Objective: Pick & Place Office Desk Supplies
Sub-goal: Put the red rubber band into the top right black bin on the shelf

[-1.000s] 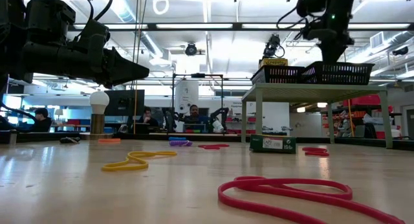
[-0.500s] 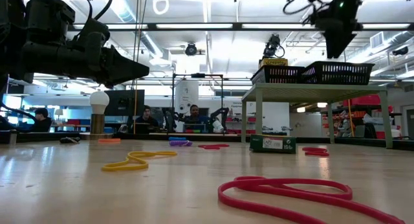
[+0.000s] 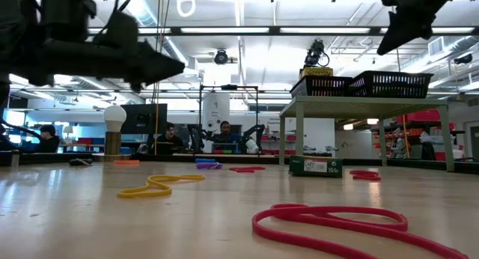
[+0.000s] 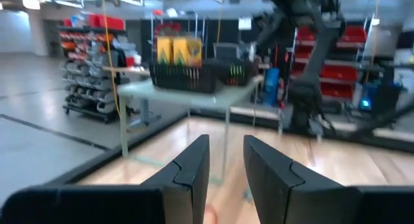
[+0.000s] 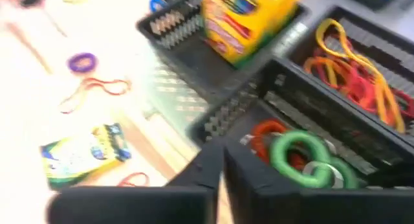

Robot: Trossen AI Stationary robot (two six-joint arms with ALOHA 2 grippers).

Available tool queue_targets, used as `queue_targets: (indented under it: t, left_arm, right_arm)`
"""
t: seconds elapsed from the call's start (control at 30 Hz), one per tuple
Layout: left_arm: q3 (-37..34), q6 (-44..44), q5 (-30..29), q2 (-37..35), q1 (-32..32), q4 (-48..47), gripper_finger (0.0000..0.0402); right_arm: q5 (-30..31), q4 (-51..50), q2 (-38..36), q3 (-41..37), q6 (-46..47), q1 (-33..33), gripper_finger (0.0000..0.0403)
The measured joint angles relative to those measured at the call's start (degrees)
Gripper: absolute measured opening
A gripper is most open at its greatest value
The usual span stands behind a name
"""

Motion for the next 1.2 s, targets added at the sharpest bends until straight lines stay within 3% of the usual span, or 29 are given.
queue_targets:
  t: [0.13, 0.23, 0.33, 0.47, 0.57, 0.7, 0.9, 1.07, 1.2]
  left_arm:
    - [6.7, -0.1, 1.7, 0.0, 2.7, -5.1, 0.0103]
    - [11.6, 2.8, 7.3, 0.0, 3.5, -8.0, 0.0091]
    - [15.9, -2.9, 8.6, -0.5, 3.6, -13.2, 0.0058]
    - [19.6, -6.2, 7.2, -3.6, 3.0, -31.5, 0.0009]
    - [22.8, -8.3, 2.6, -6.8, 1.8, -49.0, 0.0005]
    - [30.5, -13.4, 3.0, -7.8, -1.6, -73.5, 0.0007]
    - [39.9, -25.8, 3.6, 3.5, -9.3, -92.7, 0.0039]
    - [47.3, -39.3, 4.0, 13.6, -13.8, -101.9, 0.0085]
    - [53.8, -45.3, 3.8, 20.2, -16.6, -106.7, 0.0121]
  right_arm:
    - [5.4, 6.6, -2.1, -3.9, 1.6, 7.9, 0.0014]
    - [8.5, 14.9, -2.4, -8.8, 0.3, 13.1, 0.0021]
    - [8.8, 23.3, -2.1, -14.5, -1.7, 17.9, 0.0015]
    - [10.9, 33.8, -2.2, -21.2, -1.9, 24.3, 0.0004]
    - [14.7, 39.0, -2.2, -24.8, -1.4, 29.0, 0.0009]
    - [18.4, 47.9, -2.2, -29.4, -0.9, 33.7, 0.0011]
    - [19.6, 60.5, -2.3, -33.1, -8.9, 37.2, 0.0006]
    - [19.6, 61.3, -2.3, -33.2, -11.4, 38.9, 0.0011]
    - [19.6, 60.8, -2.3, -33.2, -12.7, 39.8, 0.0014]
